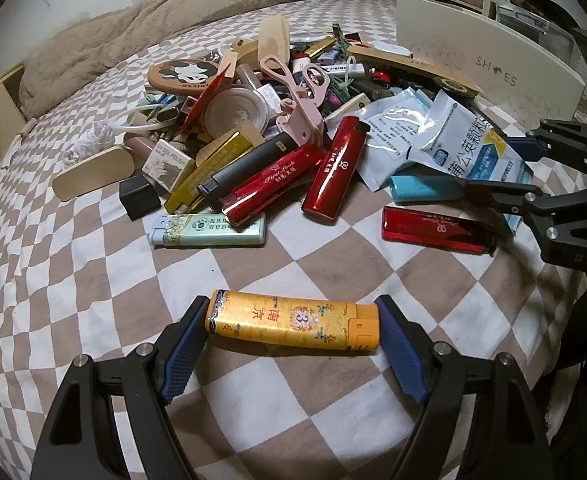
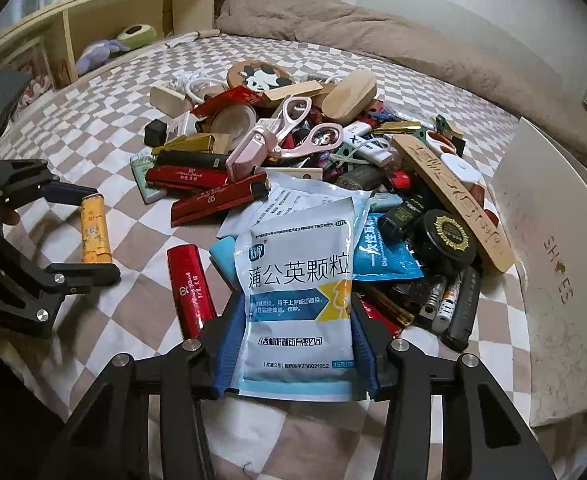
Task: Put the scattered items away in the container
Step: 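Lift the medicine packet and yellow lighter and carry both toward the white box, then lower the medicine packet into the white box and open the right gripper, then lower the yellow lighter into the white box and open the left gripper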
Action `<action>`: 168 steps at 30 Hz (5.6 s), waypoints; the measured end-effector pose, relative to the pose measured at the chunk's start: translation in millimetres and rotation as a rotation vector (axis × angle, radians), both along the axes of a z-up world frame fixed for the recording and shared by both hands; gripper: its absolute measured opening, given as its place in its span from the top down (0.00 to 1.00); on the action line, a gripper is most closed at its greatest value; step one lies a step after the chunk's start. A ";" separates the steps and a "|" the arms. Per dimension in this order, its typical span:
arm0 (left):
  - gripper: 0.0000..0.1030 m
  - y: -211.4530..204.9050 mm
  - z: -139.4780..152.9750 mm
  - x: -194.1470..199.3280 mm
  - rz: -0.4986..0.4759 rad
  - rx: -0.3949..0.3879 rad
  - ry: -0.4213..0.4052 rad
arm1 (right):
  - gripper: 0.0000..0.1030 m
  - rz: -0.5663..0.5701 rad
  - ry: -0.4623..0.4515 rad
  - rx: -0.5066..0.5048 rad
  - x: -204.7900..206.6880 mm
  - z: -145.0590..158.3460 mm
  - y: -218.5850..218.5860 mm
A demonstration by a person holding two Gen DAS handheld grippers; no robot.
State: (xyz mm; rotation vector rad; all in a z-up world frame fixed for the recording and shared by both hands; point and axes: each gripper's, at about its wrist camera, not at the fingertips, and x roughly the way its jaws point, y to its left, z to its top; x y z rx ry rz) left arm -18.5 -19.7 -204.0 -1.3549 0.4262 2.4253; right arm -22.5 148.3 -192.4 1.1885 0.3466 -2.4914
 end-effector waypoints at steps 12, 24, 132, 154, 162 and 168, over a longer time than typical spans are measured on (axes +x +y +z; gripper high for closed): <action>0.21 1.8 23.6 8.0 0.069 0.053 0.064 | 0.52 -0.010 0.046 -0.105 2.9 23.8 16.2; 0.21 8.5 51.5 14.1 0.140 0.097 0.159 | 0.52 0.008 0.171 -0.135 6.1 65.4 37.7; 0.21 345.6 118.2 -85.9 -0.190 0.233 0.160 | 0.36 -0.558 0.150 -0.192 -71.3 76.5 381.4; 0.21 380.9 94.1 -83.8 -0.328 0.114 -0.011 | 0.29 -0.496 0.213 -0.226 -52.1 102.2 365.6; 0.21 388.7 95.6 -79.7 -0.352 0.163 -0.163 | 0.29 -0.481 0.217 -0.265 -49.6 107.8 363.8; 0.10 395.1 93.5 -74.6 -0.343 0.125 -0.150 | 0.29 -0.482 0.218 -0.264 -48.8 108.5 363.2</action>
